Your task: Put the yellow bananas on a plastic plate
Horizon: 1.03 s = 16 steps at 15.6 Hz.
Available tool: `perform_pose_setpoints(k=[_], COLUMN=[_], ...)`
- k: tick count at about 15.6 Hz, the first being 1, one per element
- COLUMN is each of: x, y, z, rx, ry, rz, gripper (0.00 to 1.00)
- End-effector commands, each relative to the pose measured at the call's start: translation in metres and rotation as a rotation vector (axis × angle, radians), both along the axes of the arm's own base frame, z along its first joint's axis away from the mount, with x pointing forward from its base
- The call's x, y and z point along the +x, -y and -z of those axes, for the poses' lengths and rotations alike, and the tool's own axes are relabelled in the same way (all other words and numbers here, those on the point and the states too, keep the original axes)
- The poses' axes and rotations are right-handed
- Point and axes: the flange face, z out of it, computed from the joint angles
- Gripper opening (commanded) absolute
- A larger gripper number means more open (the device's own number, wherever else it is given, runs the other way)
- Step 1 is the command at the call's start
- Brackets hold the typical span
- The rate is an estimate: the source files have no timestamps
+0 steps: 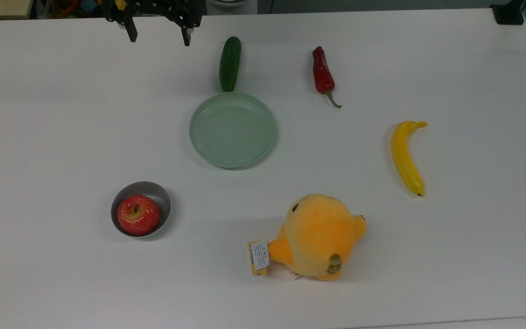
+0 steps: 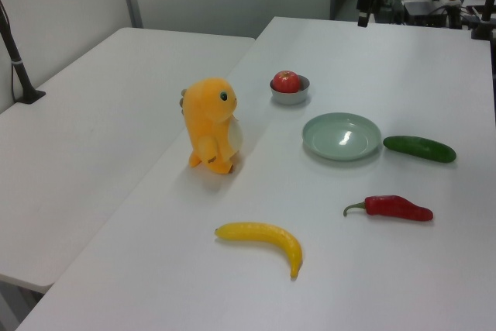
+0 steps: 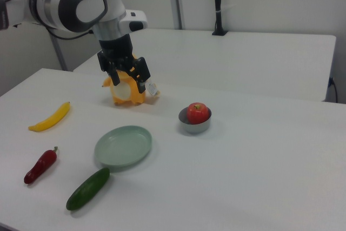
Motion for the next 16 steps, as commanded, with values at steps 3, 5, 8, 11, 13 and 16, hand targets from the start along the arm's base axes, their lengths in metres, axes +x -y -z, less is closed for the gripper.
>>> perform_pose_setpoints(k=[3, 5, 8, 11, 13, 16], x=[0.0, 0.0, -0.002, -0.005, -0.006, -0.012], y=[-0.018, -0.017, -0.013, -0.005, -0.001, 0.001], z=[-0.001, 0.0, -0.001, -0.006, -0.004, -0.001], rx=[-0.006, -0.005, -0.007, -0.005, -0.003, 0.001], ry=[0.024, 0.02, 0.012, 0.021, 0.017, 0.009], rz=[-0.055, -0.047, -0.049, -0.025, -0.015, -0.012], gripper=[1.0, 1.0, 1.0, 1.0, 1.0, 1.0])
